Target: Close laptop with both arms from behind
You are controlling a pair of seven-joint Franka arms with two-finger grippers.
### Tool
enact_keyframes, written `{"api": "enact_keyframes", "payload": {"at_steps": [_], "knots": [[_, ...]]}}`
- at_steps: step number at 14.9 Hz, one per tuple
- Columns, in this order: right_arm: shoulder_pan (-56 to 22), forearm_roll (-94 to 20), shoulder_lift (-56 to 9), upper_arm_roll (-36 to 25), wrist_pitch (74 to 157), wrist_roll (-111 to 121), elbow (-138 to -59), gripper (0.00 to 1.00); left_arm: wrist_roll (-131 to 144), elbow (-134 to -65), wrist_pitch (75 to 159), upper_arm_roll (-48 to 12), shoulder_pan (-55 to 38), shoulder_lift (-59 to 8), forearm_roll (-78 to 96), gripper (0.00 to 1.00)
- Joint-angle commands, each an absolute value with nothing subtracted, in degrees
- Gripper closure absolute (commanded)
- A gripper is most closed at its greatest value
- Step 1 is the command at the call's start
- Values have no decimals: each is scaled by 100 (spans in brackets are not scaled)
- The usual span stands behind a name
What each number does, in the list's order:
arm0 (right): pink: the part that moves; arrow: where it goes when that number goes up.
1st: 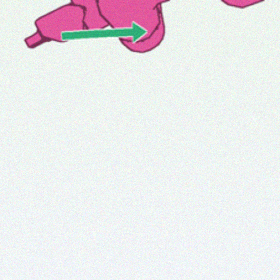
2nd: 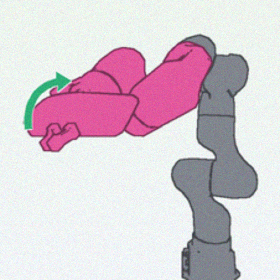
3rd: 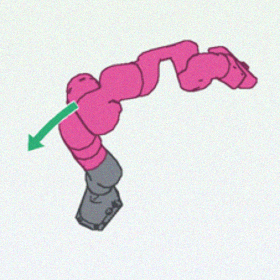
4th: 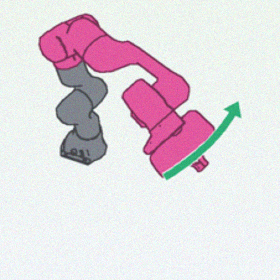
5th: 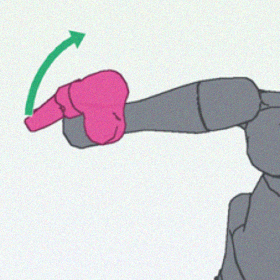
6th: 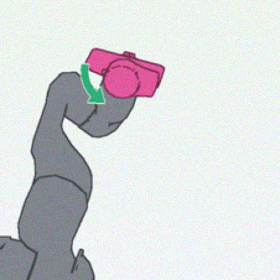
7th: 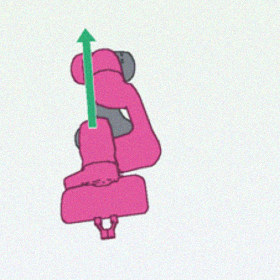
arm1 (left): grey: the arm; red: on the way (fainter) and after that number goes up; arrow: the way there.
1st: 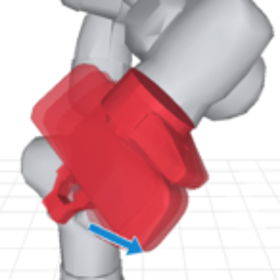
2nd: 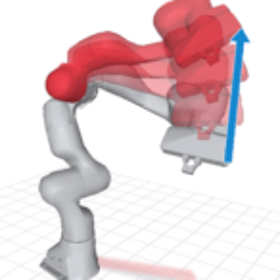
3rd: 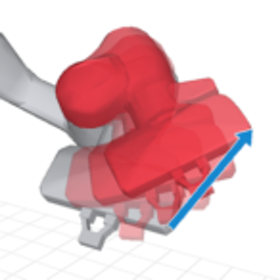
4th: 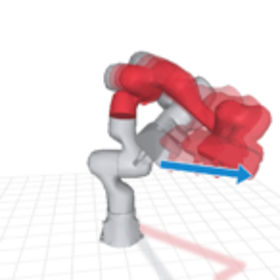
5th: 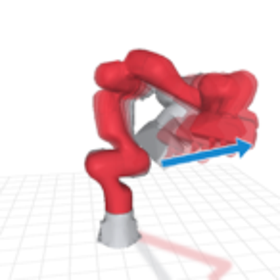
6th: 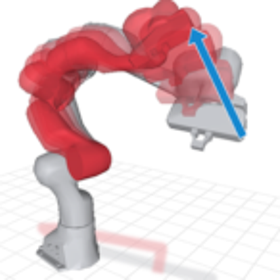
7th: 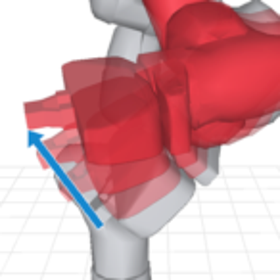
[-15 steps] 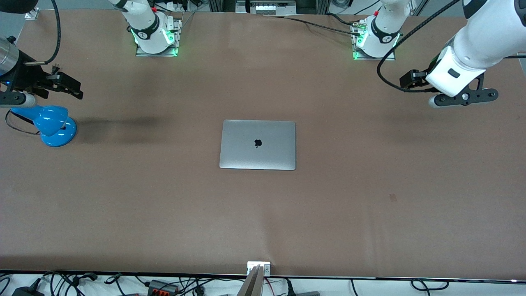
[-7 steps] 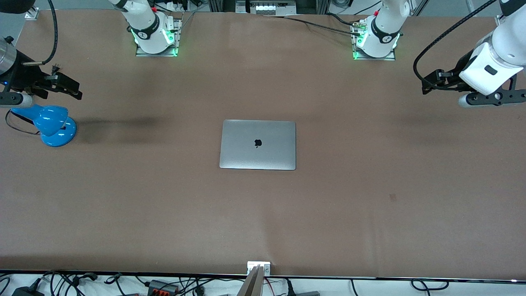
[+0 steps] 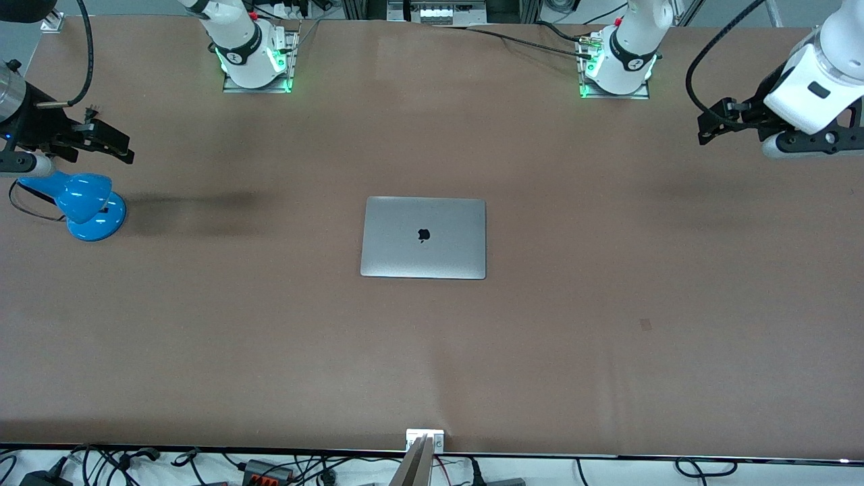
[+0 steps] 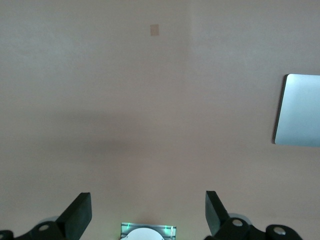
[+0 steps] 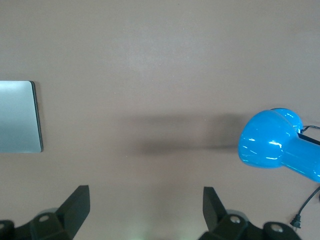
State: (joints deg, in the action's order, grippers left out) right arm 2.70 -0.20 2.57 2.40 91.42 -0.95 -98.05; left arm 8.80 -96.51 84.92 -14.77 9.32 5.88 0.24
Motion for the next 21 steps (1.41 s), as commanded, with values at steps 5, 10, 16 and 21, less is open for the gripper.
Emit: {"api": "enact_keyframes", "payload": {"at_steps": [5,10,16,21], "knots": [[308,-123,272,229,9123,-123,-9809,0,519,-9958,8780,-1371,861,888,176,0],[299,-123,272,229,9123,-123,-9800,0,527,-9949,8789,-1362,870,879,176,0],[299,-62,272,229,9123,-106,-9774,0,519,-9940,8780,-1362,888,879,220,0],[299,18,176,229,9097,-106,-9703,0,519,-9940,8780,-1362,896,879,220,0]]}}
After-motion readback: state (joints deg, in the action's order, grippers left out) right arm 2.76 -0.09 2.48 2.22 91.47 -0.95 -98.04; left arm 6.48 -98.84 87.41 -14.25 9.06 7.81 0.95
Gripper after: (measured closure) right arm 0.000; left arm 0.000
